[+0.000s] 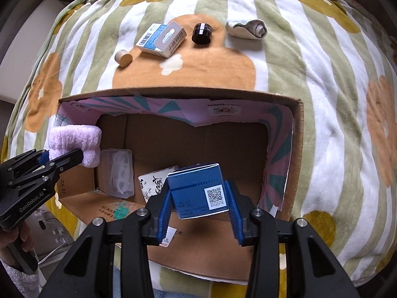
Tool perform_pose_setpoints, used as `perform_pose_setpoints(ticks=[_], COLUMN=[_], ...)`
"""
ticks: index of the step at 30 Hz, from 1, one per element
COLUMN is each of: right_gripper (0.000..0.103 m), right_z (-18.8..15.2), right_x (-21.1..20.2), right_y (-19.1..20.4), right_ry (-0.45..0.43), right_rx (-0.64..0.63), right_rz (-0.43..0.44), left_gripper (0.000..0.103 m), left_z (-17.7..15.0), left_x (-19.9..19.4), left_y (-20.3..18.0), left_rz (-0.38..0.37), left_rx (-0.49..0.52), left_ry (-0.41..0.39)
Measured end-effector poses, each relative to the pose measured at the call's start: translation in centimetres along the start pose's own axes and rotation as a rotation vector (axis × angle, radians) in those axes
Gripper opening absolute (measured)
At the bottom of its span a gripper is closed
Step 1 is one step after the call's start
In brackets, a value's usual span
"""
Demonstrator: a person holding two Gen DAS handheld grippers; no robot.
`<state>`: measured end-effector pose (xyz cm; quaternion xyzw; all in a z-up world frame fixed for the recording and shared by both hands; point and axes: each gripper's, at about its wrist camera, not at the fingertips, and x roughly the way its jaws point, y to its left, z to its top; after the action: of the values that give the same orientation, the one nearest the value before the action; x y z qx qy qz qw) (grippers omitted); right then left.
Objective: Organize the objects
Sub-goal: 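Carry the pink wristband and blue box into the cardboard box and release both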
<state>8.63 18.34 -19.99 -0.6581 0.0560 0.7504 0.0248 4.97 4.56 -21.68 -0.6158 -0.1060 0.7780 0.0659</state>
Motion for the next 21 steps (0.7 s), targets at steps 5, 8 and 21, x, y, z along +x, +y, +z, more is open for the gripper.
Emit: perform_pose_setpoints(ticks=[5, 8, 21], right_gripper=[0.047, 0.080, 0.081], right_z=[0.6, 0.6, 0.5], right_x=[0.4, 0.3, -1.2], right_y=[0.3, 0.5, 0.4], right_ry=[0.013, 0.016, 0.009], right_rx=[-0.010, -0.018, 0.008], right_rz=[-0.013, -0.011, -0.012], left_gripper=[0.069, 0.103, 0.103], left_z=[-0.1, -0.5, -1.8], left_x=[-0.1, -0.5, -2.5], left_y=[-0.2, -0.1, 0.7], left_rz=[0.001, 0.000, -0.004], left_rx=[0.015, 0.015, -0.049], left_ry=[0.004, 0.001, -0.014])
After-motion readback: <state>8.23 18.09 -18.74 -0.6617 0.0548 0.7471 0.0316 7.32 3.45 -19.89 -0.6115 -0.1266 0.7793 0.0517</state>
